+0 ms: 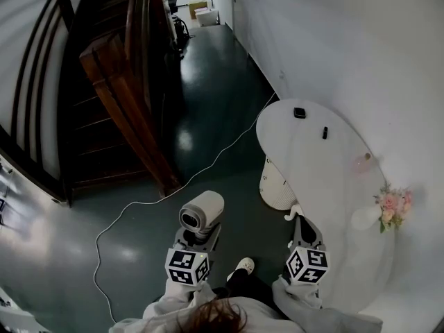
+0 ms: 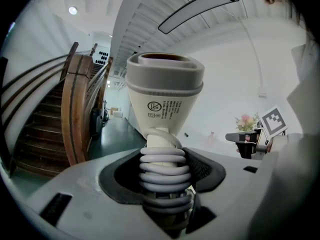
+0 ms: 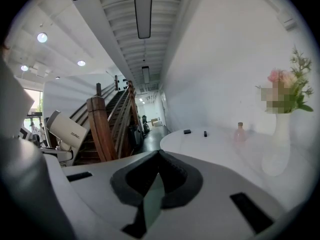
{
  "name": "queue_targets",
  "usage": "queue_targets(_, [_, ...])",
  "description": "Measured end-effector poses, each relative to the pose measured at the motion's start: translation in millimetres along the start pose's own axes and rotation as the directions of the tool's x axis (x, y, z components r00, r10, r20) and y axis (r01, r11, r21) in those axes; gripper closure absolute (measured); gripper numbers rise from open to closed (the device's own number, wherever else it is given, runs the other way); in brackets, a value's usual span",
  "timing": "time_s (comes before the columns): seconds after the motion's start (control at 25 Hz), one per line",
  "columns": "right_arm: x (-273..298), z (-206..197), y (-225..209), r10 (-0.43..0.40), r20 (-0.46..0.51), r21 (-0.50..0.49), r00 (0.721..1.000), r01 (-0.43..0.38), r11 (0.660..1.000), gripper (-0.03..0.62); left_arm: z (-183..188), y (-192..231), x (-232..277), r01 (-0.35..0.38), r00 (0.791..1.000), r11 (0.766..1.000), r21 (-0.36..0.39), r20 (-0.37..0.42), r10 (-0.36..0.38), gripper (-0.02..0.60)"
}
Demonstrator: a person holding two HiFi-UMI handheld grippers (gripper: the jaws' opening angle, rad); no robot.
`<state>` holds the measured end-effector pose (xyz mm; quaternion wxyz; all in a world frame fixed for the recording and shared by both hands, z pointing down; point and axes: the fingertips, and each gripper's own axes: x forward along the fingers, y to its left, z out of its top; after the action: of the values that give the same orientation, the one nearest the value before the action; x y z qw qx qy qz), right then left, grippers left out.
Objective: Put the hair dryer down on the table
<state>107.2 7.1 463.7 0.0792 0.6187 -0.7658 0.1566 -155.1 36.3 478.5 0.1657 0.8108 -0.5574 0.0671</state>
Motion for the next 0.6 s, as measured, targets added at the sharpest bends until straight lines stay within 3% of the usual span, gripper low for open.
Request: queue_targets(0.6, [84.1,23.5,-19.8,0.066,0.001,-0.026,0.998,-0.066,0.997,0.545,20.5,16.9,72.1,-0.044,0.999,0.999,-0.013,0.029,0.044,0.339])
